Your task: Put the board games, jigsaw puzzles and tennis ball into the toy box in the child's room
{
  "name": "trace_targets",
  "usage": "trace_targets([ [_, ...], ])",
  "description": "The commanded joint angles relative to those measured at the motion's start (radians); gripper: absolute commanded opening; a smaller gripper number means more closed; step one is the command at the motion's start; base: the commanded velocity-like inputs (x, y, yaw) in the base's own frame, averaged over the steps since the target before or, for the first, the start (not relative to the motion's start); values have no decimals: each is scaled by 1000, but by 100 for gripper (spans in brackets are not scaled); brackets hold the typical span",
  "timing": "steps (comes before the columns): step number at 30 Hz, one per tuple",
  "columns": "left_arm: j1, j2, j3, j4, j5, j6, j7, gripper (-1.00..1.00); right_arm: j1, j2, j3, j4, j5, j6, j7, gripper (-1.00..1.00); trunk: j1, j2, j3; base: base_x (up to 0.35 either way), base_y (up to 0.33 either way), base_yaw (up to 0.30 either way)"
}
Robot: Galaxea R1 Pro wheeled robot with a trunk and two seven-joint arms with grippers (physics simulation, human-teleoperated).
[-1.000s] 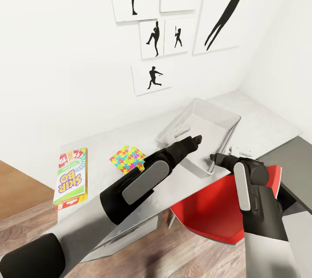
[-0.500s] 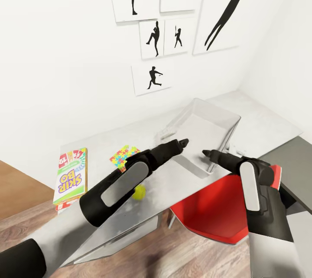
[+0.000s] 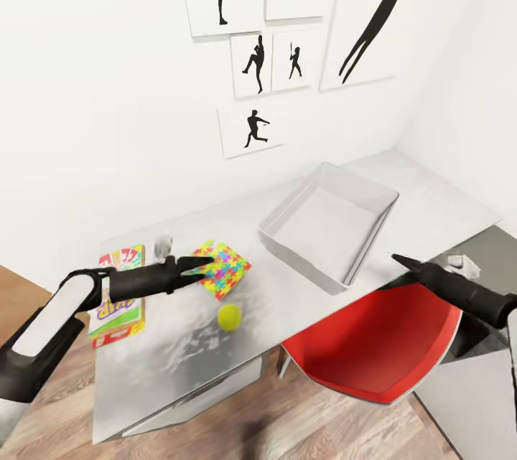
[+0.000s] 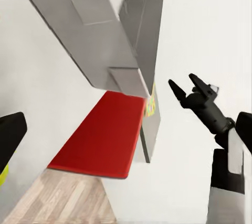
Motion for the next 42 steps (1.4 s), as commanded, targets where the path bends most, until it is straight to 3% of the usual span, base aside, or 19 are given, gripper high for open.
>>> trace_targets([
  [1, 28, 48, 21, 2, -7, 19, -84, 100, 32, -11, -25, 0, -2, 5, 73, 100, 1, -2, -1, 0, 0, 0],
  [2, 43, 69, 28, 3, -7, 25, -117, 100, 49, -14, -36, 0, -5, 5, 102, 100, 1, -2, -1, 0, 0, 0],
  [3, 73, 107, 39, 4, -7, 34, -178, 100, 86, -19, -57, 0, -10, 5, 159, 100, 1, -2, -1, 0, 0, 0],
  [5, 117, 149, 50, 6, -8, 41, -259, 100, 141, -19, -88, 0, -13, 5, 240, 100, 1, -2, -1, 0, 0, 0],
  [10, 213, 209, 60, 10, -10, 48, -384, 100, 261, -15, -158, 1, -17, 5, 393, 100, 1, -2, -1, 0, 0, 0],
  [13, 269, 234, 63, 12, -12, 46, -414, 100, 322, -12, -192, 1, -17, 5, 477, 100, 1, -2, -1, 0, 0, 0],
  [17, 296, 245, 65, 15, -16, 44, -431, 100, 357, 4, -206, 2, -11, 5, 523, 100, 1, -2, 1, 0, 0, -77],
  [22, 303, 245, 65, 16, -17, 43, -441, 100, 374, 33, -210, 6, -5, 5, 533, 100, 1, -2, 6, -29, 0, -183],
  [33, 306, 244, 65, 16, -17, 43, -444, 100, 386, 37, -211, 19, -1, -55, 537, 100, 1, -2, 19, -162, 0, -213],
  [37, 306, 245, 65, 16, -18, 43, -444, 100, 421, 38, -212, 25, 8, -64, 535, 100, 1, -2, 23, -21, 0, -186],
  [42, 306, 246, 65, 16, -18, 43, -444, 100, 479, 36, -213, 65, 29, -137, 535, 100, 1, -2, 24, -79, 127, -46],
])
